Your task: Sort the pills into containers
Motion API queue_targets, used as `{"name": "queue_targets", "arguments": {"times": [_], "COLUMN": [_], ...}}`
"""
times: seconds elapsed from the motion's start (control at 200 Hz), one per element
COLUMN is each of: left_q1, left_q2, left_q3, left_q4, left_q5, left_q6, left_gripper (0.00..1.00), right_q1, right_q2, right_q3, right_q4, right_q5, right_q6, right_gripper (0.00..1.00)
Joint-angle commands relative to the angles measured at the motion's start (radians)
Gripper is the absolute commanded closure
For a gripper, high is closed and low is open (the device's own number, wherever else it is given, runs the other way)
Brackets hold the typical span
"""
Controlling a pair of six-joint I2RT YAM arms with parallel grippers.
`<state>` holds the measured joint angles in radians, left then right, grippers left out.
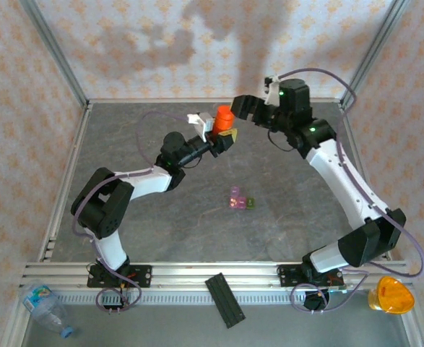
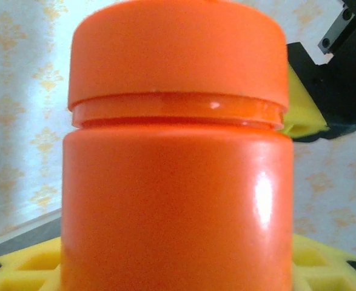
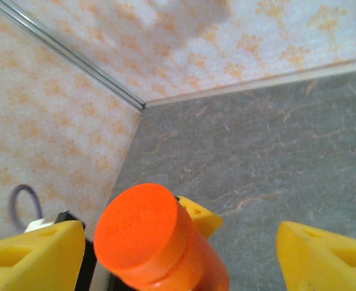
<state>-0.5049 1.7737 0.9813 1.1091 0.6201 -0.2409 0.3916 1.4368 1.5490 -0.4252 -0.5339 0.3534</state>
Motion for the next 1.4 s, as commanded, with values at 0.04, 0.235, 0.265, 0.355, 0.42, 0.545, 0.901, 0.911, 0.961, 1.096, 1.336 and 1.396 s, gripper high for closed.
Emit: {"name": "queue_targets", "arguments": {"times": [0.04,0.235,0.265,0.355,0.42,0.545,0.901,0.911,0.961,1.096,1.336,1.396], "left_q1": [0.024,0.024,0.024,0.023,0.023,0.023,0.022,0.023,0.023,0.023,0.023,0.023], "left_q2": [0.029,0.071,0.073,0.078,0.081,0.083,0.089,0.09,0.091,0.093,0.075,0.061], "left_q3": [0.102,0.161,0.161,0.162,0.161,0.161,0.168,0.168,0.168,0.169,0.153,0.131], "left_q4": [0.122,0.132,0.132,0.131,0.131,0.131,0.131,0.132,0.132,0.13,0.113,0.107], "left_q5": [0.262,0.379,0.382,0.389,0.392,0.394,0.408,0.408,0.408,0.408,0.347,0.294], "left_q6": [-0.197,-0.322,-0.324,-0.328,-0.332,-0.332,-0.337,-0.337,-0.338,-0.337,-0.299,-0.24], "left_gripper": [1.0,1.0,1.0,1.0,1.0,1.0,1.0,1.0,1.0,1.0,1.0,1.0], "right_q1": [-0.034,-0.039,-0.038,-0.038,-0.038,-0.037,-0.039,-0.039,-0.039,-0.038,-0.035,-0.028], "right_q2": [-0.012,0.059,0.067,0.088,0.099,0.112,0.121,0.121,0.122,0.126,0.095,0.08], "right_q3": [0.067,0.168,0.18,0.199,0.204,0.204,0.201,0.201,0.201,0.196,0.103,0.063], "right_q4": [-0.103,-0.23,-0.239,-0.247,-0.248,-0.245,-0.224,-0.224,-0.224,-0.224,-0.158,-0.124], "right_q5": [-0.186,-0.314,-0.327,-0.343,-0.346,-0.347,-0.337,-0.338,-0.337,-0.35,-0.335,-0.311], "right_q6": [-0.176,-0.323,-0.332,-0.334,-0.332,-0.327,-0.308,-0.308,-0.305,-0.298,-0.24,-0.212], "right_gripper": [0.19,0.19,0.19,0.21,0.23,0.27,0.35,0.35,0.4,0.62,0.69,0.68]}}
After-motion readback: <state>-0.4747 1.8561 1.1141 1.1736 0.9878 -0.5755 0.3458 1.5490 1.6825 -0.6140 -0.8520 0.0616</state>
